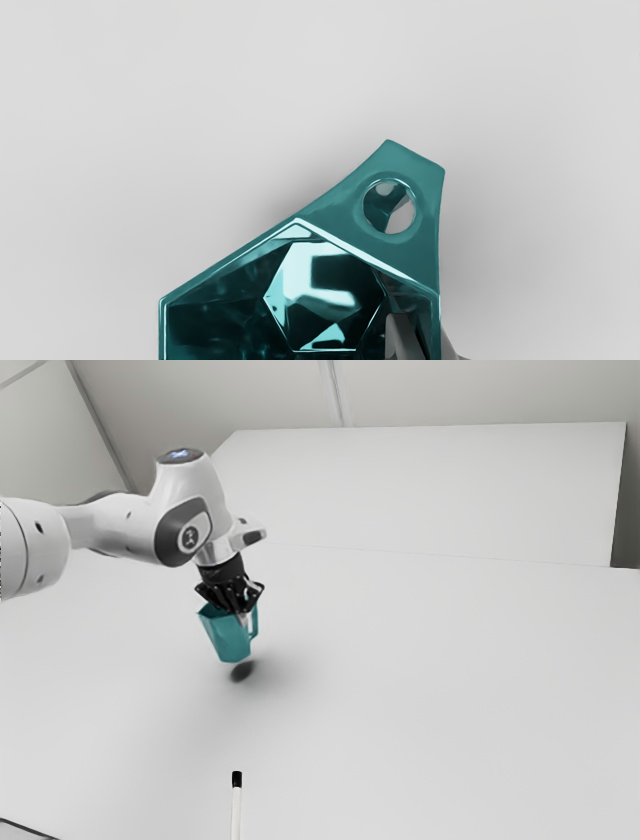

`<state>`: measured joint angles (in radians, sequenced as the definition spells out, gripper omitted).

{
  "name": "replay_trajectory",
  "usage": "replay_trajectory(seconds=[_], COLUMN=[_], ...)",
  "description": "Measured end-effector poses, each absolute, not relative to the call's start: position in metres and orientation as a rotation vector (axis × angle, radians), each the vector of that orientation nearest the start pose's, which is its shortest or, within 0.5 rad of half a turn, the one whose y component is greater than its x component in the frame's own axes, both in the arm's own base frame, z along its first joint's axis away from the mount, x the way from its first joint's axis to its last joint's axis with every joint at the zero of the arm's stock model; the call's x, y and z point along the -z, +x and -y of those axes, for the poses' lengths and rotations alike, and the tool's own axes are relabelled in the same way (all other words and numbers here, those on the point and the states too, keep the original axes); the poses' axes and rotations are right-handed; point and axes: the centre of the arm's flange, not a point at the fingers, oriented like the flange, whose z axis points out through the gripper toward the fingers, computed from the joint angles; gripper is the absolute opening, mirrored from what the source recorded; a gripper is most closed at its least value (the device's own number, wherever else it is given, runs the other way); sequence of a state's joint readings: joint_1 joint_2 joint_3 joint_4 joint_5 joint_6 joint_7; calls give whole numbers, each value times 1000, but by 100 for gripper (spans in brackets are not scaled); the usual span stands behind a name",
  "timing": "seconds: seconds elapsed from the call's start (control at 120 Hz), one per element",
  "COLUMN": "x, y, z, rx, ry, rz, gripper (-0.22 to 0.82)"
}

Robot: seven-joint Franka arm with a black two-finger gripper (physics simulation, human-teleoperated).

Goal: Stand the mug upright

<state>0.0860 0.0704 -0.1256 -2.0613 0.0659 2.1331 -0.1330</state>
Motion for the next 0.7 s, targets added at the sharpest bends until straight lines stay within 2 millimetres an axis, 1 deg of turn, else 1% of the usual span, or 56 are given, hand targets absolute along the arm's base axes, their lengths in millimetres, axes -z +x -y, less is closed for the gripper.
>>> replay_trajectory(seconds=[0.158,0.308,0.392,0.5,0.517,0.65,0.7], x=[-379,-363,-358,-357,-357,-358,-360], y=[562,563,564,565,565,565,565], z=[24,30,30,30,30,31,31], rx=[0,9,16,32,33,39,43], ry=[-3112,-3119,-3120,-3121,-3121,-3121,-3121], rz=[121,150,174,199,202,215,219], gripper=[-18,-18,-18,-18,-16,14,24])
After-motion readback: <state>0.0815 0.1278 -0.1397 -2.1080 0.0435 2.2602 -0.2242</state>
